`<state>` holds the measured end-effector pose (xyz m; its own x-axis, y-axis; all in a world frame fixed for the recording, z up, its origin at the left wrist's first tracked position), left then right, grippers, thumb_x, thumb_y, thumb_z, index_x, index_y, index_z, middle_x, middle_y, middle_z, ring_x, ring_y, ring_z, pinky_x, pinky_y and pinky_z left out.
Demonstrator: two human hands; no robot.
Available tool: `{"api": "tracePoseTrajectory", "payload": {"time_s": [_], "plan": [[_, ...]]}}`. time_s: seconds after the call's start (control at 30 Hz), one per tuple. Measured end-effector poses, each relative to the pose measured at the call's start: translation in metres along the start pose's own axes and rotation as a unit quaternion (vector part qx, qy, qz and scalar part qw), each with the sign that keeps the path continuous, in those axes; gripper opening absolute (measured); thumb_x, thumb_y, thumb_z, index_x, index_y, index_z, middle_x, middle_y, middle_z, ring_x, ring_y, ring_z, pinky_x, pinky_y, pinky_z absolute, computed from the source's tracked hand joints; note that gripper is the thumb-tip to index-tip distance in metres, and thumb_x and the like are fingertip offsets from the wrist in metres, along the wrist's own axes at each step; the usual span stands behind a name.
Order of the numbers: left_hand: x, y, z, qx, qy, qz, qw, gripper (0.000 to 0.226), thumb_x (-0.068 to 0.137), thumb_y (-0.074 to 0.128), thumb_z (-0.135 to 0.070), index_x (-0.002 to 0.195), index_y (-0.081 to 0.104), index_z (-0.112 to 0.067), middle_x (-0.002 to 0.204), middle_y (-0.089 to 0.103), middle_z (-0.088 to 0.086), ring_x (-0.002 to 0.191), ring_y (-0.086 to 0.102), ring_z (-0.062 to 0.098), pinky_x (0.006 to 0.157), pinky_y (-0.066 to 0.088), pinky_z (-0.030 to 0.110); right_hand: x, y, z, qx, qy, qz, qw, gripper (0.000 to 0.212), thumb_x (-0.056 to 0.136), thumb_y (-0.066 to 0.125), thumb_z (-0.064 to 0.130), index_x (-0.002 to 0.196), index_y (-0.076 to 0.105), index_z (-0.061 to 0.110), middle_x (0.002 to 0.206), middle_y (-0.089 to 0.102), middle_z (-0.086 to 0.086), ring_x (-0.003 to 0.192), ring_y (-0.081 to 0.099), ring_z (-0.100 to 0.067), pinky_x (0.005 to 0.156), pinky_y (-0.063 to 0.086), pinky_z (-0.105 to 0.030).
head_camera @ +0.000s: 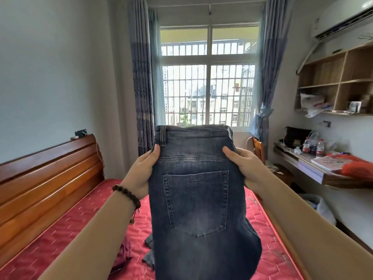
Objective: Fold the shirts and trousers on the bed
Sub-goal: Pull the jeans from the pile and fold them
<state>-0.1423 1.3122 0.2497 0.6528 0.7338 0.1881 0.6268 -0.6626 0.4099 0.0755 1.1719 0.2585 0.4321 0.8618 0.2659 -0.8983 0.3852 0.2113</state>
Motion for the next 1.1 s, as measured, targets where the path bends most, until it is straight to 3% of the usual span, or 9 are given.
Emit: {"api": "tracePoseTrajectory", "payload": {"time_s": [0.1, 0.2, 0.3, 0.43, 0.63, 0.83, 0.9, 1.0, 1.1], "plan": [[0.009, 0.006, -0.004, -0.011, -0.002, 0.014, 1.000, 0.051, 0.091, 0.053, -0.042, 0.126, 0.058, -0.006, 0.121, 0.065, 0.017, 0.108, 0.064, 0.033, 0.075, 0.058, 0.042, -0.004, -0.024, -0.025, 0.024, 0.066, 0.090, 0.993, 0.063, 0.068, 0.078, 0.047, 0.119, 0.060, 0.015, 0.118, 0.067, -0.007, 0.102, 0.067, -0.021, 0.078, 0.056, -0.033], [0.023, 0.012, -0.012, -0.015, -0.002, 0.019, 1.000, 0.051, 0.093, 0.053, -0.042, 0.129, 0.056, -0.005, 0.123, 0.064, 0.017, 0.111, 0.062, 0.034, 0.081, 0.056, 0.046, -0.015, -0.043, -0.063, -0.067, 0.157, 0.168, 0.971, 0.082, 0.053, 0.092, 0.040, 0.123, 0.058, 0.014, 0.119, 0.067, -0.007, 0.109, 0.064, -0.024, 0.087, 0.053, -0.038], [0.031, 0.015, -0.017, -0.016, 0.000, 0.021, 1.000, 0.051, 0.093, 0.055, -0.042, 0.130, 0.056, -0.005, 0.124, 0.063, 0.017, 0.111, 0.062, 0.034, 0.084, 0.055, 0.048, -0.022, -0.046, -0.088, -0.172, 0.159, 0.148, 0.961, 0.064, 0.058, 0.090, 0.019, 0.115, 0.064, 0.008, 0.115, 0.069, -0.009, 0.109, 0.065, -0.027, 0.096, 0.050, -0.042], [0.035, 0.008, -0.028, -0.026, 0.034, 0.033, 0.999, 0.061, 0.091, 0.052, -0.045, 0.134, 0.050, -0.002, 0.130, 0.059, 0.018, 0.116, 0.059, 0.034, 0.082, 0.055, 0.042, -0.018, -0.052, -0.095, -0.186, 0.078, 0.059, 0.978, 0.024, 0.077, 0.075, 0.001, 0.100, 0.071, 0.004, 0.099, 0.074, -0.010, 0.095, 0.069, -0.027, 0.082, 0.054, -0.036], [0.031, -0.006, -0.037, -0.025, 0.047, 0.041, 0.998, 0.067, 0.089, 0.052, -0.048, 0.139, 0.045, -0.003, 0.136, 0.053, 0.019, 0.121, 0.055, 0.035, 0.086, 0.053, 0.044, -0.019, -0.065, -0.116, -0.305, 0.171, 0.138, 0.927, 0.027, 0.077, 0.076, 0.004, 0.102, 0.070, 0.009, 0.097, 0.075, -0.003, 0.094, 0.070, -0.022, 0.086, 0.056, -0.040], [0.029, -0.001, -0.024, -0.014, 0.009, 0.058, 0.998, 0.048, 0.095, 0.042, -0.042, 0.118, 0.066, -0.007, 0.121, 0.065, 0.015, 0.107, 0.065, 0.030, 0.079, 0.057, 0.042, 0.010, -0.032, -0.080, -0.104, 0.134, 0.193, 0.966, 0.078, 0.067, 0.077, 0.058, 0.126, 0.060, 0.011, 0.132, 0.058, -0.015, 0.124, 0.053, -0.032, 0.105, 0.041, -0.047], [0.027, 0.004, -0.018, -0.006, -0.002, 0.085, 0.996, 0.046, 0.097, 0.038, -0.038, 0.101, 0.074, -0.009, 0.107, 0.071, 0.013, 0.093, 0.070, 0.027, 0.072, 0.059, 0.039, 0.023, -0.007, -0.060, -0.007, 0.106, 0.181, 0.978, 0.082, 0.066, 0.075, 0.057, 0.129, 0.057, 0.009, 0.133, 0.057, -0.015, 0.123, 0.054, -0.033, 0.102, 0.046, -0.047], [0.024, -0.001, -0.020, 0.011, 0.006, 0.077, 0.997, 0.041, 0.094, 0.045, -0.037, 0.111, 0.065, -0.006, 0.105, 0.071, 0.012, 0.091, 0.070, 0.026, 0.074, 0.059, 0.038, 0.034, 0.015, -0.035, 0.082, 0.078, 0.102, 0.988, 0.086, 0.044, 0.095, 0.039, 0.116, 0.062, 0.006, 0.113, 0.068, -0.016, 0.097, 0.068, -0.030, 0.081, 0.057, -0.040], [0.024, -0.018, -0.032, 0.051, 0.037, 0.043, 0.997, 0.044, 0.088, 0.054, -0.034, 0.117, 0.060, -0.001, 0.111, 0.067, 0.018, 0.093, 0.069, 0.027, 0.075, 0.058, 0.038, 0.034, 0.026, -0.014, 0.066, -0.006, 0.025, 0.997, 0.053, 0.055, 0.086, 0.016, 0.103, 0.065, 0.006, 0.097, 0.073, -0.013, 0.081, 0.071, -0.026, 0.068, 0.058, -0.035]]}}
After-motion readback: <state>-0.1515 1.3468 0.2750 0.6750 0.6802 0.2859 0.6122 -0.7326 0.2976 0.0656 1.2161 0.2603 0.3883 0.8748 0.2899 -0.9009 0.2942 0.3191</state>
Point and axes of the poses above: each hand's wrist, its own x-axis towards the middle knuckle, its own y-axis out of the palm, z = x × y, the point moved 1 cm from there along x, towards the middle knuckle
